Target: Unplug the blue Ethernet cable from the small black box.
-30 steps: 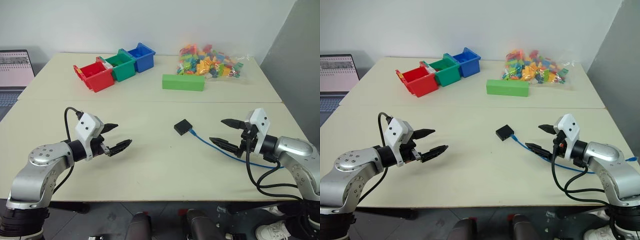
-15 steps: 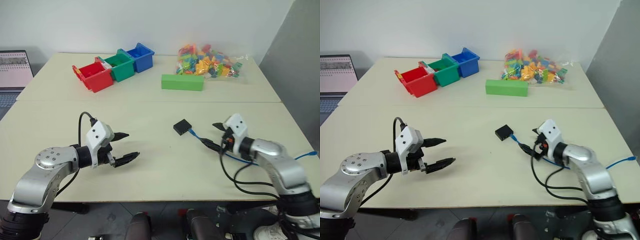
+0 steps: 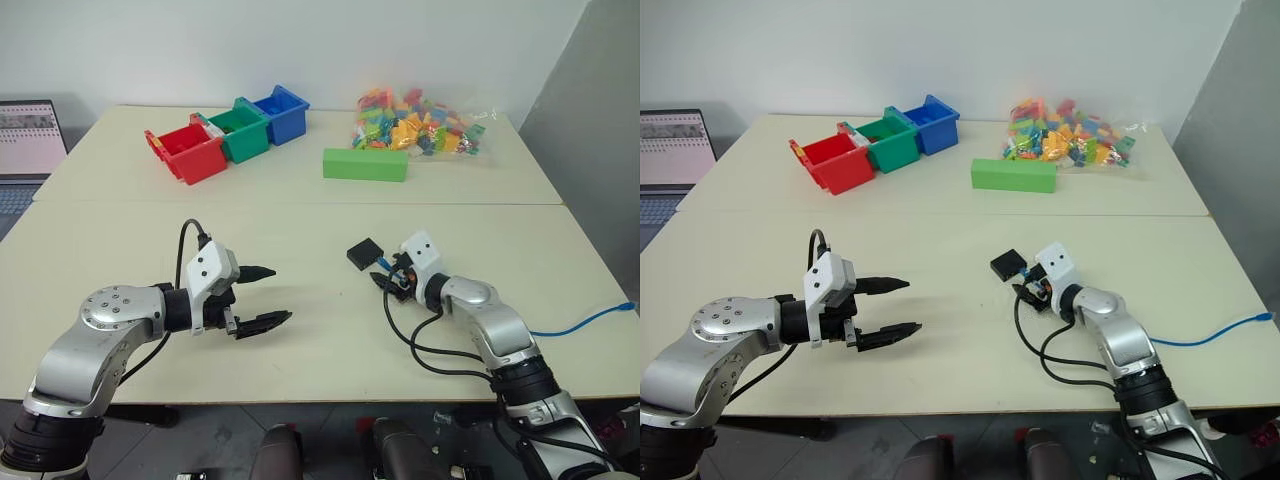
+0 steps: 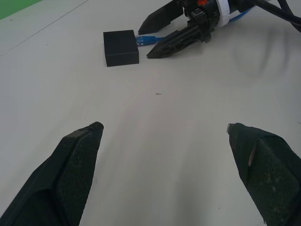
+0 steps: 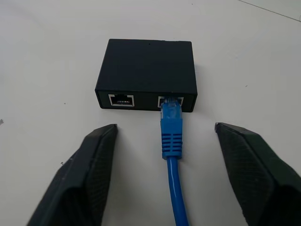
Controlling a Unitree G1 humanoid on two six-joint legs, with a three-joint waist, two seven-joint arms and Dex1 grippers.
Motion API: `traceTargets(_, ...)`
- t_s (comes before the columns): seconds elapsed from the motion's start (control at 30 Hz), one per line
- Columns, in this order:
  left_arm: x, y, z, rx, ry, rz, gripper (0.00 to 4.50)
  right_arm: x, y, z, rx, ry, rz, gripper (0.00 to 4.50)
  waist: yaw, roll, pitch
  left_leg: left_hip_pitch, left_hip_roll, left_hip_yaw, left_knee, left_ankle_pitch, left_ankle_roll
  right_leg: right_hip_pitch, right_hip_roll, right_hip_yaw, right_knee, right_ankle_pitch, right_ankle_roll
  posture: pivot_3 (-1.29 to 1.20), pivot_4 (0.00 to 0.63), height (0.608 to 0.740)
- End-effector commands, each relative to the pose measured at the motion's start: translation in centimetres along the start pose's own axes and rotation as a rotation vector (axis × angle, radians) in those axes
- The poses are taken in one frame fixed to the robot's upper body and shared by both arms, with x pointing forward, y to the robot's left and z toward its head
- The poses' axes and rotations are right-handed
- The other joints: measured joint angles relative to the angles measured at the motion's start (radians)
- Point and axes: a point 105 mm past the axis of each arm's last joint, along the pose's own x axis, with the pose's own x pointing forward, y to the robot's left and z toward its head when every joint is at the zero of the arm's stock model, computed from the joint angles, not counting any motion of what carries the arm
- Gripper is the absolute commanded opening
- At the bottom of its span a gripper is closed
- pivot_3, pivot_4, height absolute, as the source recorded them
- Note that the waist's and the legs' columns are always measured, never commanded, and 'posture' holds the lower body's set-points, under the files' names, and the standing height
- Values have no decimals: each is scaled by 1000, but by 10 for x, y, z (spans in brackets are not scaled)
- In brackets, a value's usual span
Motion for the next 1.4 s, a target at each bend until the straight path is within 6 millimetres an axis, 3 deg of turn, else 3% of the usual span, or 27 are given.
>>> traceTargets(0.03,-2,0,4,32,-5,6,4500,-1,-6,0,-25,24,-21,2289,0,0,0,0,0,0,0,0,0,0,0,0,0,0,0,0,150,740)
traceTargets(0.33,2,8,-8,-51,15,44,4500,-2,-12,11,-165,28,-8,154,1,0,0,0,0,0,0,0,0,0,0,0,0,0,0,0,150,740)
traceTargets(0.47,5,14,-8,-172,-19,45,4500,-5,-4,34,-364,-36,49,154,3,0,0,0,0,0,0,0,0,0,0,0,0,0,0,0,150,740)
traceTargets(0.6,11,18,2,-443,-114,-30,4500,-17,25,72,-672,-196,214,154,3,1,1,0,0,0,0,0,0,0,0,-1,0,0,0,0,150,740)
traceTargets(0.77,17,16,18,-540,-167,-129,4500,-33,58,99,-908,-345,408,153,-8,0,1,-1,0,-2,0,0,0,0,1,-2,0,0,1,0,150,740)
traceTargets(0.93,19,11,30,-582,-218,-192,4500,-45,79,115,-925,-428,500,153,-8,0,1,-1,0,-3,0,0,0,0,1,-3,0,1,-2,0,150,740)
traceTargets(1.17,17,4,35,-612,-245,-241,4500,-49,84,123,-926,-450,517,153,-5,0,1,-1,0,-4,1,0,0,1,0,-3,1,1,-2,0,150,740)
traceTargets(1.4,16,1,35,-613,-241,-260,3336,-49,85,125,-930,-457,506,153,-5,0,1,-1,0,-4,1,0,0,1,0,-3,1,1,-2,0,150,740)
